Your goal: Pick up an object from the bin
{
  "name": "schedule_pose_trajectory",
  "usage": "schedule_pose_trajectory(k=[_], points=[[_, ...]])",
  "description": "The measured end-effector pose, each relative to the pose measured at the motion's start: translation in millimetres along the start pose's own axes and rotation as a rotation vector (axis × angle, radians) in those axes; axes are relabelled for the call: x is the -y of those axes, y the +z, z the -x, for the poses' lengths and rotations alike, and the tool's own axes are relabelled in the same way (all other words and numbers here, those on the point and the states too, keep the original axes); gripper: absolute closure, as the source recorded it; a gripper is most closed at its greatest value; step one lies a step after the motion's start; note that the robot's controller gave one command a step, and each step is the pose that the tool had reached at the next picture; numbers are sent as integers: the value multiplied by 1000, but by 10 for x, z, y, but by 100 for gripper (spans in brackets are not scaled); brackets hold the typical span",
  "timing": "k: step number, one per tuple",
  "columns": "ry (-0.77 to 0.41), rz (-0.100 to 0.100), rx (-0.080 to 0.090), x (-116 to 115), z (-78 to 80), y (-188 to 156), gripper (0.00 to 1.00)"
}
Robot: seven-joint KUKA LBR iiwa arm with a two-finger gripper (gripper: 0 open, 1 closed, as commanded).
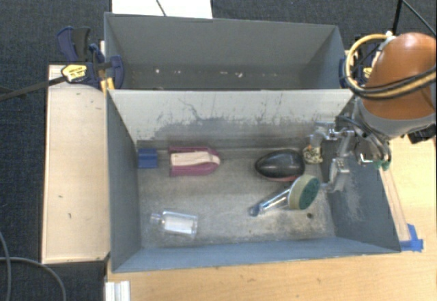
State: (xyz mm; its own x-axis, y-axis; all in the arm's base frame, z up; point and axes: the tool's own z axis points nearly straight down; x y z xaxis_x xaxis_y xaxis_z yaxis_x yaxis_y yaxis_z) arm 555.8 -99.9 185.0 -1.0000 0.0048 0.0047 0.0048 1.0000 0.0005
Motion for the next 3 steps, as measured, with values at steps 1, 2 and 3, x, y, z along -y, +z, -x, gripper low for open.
schedule_pose_trajectory(k=[1,2,3], points=[[-453,-2,17,-578,-32,1094,0],[-643,-3,11,-581,-32,838,0],[-747,-4,12,-410,-23,846,0]])
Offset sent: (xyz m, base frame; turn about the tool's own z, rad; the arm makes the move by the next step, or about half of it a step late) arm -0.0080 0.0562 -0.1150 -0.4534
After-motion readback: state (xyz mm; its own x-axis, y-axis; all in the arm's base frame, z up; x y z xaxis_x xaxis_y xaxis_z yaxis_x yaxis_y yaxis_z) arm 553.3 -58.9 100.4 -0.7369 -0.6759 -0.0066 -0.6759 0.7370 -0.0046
